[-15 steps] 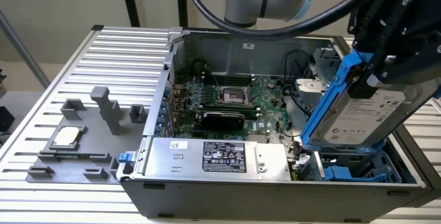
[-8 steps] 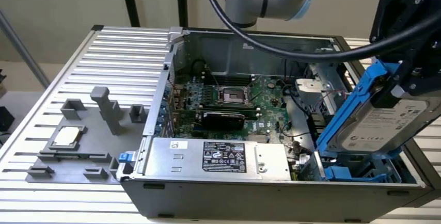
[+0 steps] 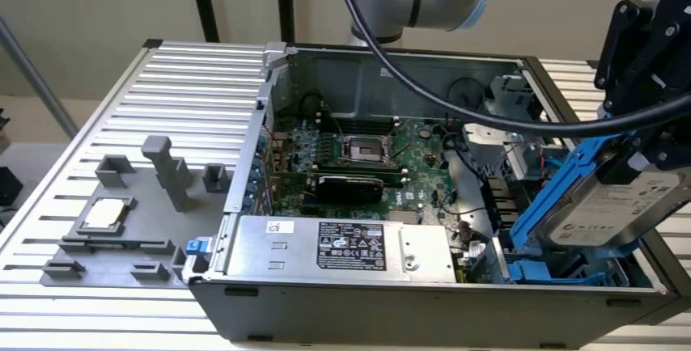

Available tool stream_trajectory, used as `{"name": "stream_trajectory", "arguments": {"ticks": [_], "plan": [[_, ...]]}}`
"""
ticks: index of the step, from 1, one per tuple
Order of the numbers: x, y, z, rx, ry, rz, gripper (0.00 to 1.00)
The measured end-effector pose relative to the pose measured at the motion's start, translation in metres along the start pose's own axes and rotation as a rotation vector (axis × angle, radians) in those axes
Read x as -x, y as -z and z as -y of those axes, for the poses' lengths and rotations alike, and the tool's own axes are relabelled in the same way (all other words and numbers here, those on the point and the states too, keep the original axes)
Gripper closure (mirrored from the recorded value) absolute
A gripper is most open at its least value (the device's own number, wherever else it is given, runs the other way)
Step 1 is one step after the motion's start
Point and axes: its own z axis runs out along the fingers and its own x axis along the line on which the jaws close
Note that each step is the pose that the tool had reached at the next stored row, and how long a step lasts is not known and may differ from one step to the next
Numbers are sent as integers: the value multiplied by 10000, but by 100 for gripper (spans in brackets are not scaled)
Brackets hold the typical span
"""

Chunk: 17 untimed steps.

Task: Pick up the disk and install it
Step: 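Insert the disk into the insertion slot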

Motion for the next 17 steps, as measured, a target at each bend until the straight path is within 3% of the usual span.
{"name": "stream_trajectory", "arguments": {"ticks": [8, 17], "plan": [[12, -143, 5, -2, 1, 1, 67], [35, -166, 3, -2, 15, 2, 67]]}}
